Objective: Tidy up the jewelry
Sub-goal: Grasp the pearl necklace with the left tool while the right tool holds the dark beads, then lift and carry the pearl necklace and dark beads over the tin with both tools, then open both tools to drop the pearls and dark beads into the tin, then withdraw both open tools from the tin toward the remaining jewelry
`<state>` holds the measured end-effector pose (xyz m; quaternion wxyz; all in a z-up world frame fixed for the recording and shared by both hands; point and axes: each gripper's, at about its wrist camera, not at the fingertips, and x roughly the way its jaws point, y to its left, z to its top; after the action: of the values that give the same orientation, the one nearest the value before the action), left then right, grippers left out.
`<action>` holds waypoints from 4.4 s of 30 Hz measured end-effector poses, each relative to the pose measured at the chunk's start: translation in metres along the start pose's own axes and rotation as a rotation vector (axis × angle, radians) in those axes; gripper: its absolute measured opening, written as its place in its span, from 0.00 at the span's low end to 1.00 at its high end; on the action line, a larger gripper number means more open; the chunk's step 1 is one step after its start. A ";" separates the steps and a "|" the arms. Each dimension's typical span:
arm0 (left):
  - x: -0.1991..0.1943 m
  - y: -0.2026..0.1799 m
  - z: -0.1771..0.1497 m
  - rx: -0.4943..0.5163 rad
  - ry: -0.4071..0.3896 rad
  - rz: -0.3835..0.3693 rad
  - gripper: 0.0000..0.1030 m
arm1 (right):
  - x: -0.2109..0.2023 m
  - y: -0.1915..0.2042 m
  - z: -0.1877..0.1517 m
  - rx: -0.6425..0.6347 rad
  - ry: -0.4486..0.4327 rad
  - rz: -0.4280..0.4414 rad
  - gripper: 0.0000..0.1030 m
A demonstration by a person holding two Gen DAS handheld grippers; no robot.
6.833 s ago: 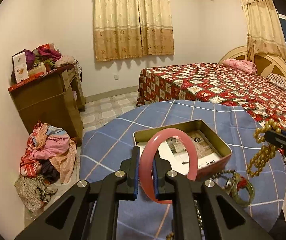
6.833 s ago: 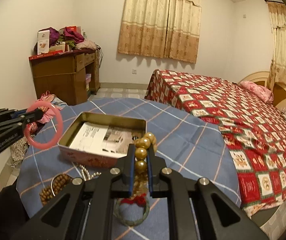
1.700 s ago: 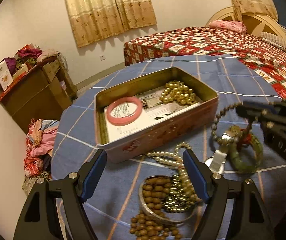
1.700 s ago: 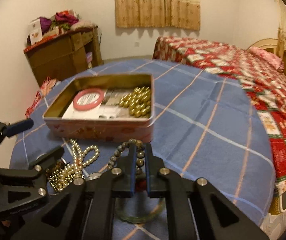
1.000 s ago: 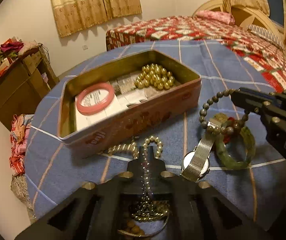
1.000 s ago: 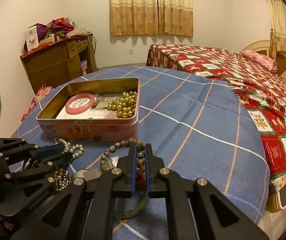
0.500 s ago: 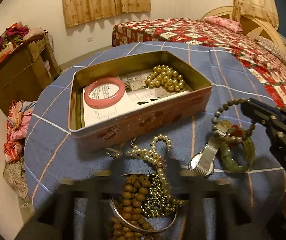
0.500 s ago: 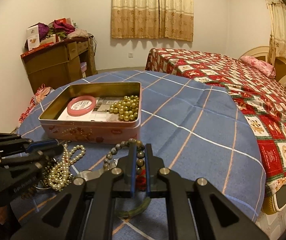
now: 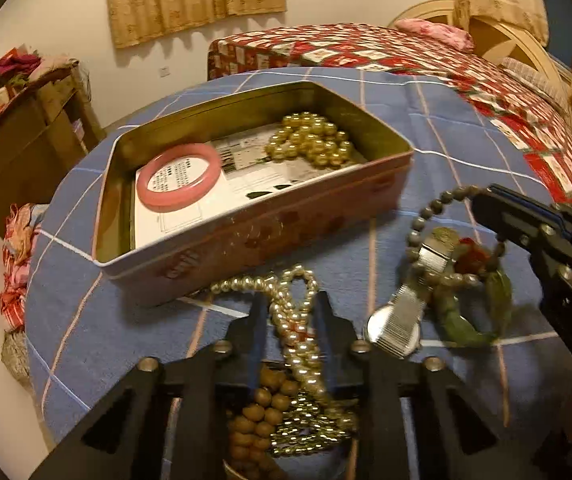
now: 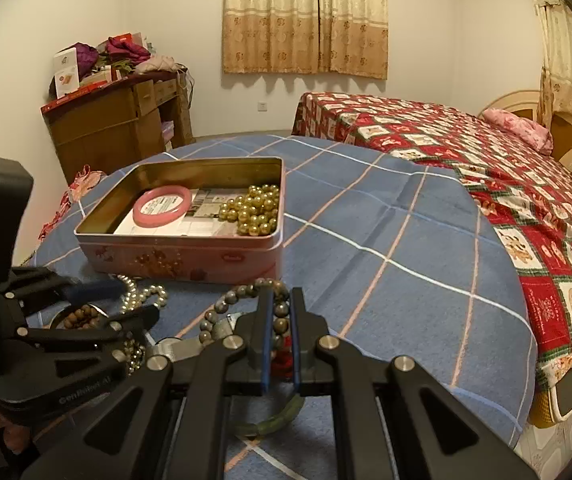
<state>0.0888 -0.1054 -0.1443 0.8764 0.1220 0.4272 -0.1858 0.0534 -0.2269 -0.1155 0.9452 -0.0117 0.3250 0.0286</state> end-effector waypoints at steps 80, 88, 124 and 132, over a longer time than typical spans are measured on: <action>-0.058 0.079 0.091 -0.116 -0.330 0.194 0.12 | 0.019 0.054 0.101 -0.217 -0.165 -0.059 0.09; -0.030 0.082 0.094 -0.109 -0.279 0.201 0.12 | 0.048 0.054 0.101 -0.214 -0.107 -0.060 0.09; -0.011 0.081 0.071 -0.097 -0.209 0.272 0.74 | 0.062 0.046 0.075 -0.182 0.009 -0.064 0.48; -0.033 0.079 0.047 -0.102 -0.213 0.276 0.74 | 0.037 0.037 0.062 -0.169 -0.005 -0.080 0.49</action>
<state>0.1372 -0.0448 -0.0851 0.9389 0.1144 0.3202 -0.0536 0.1187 -0.1858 -0.0897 0.9421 -0.1042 0.3183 0.0184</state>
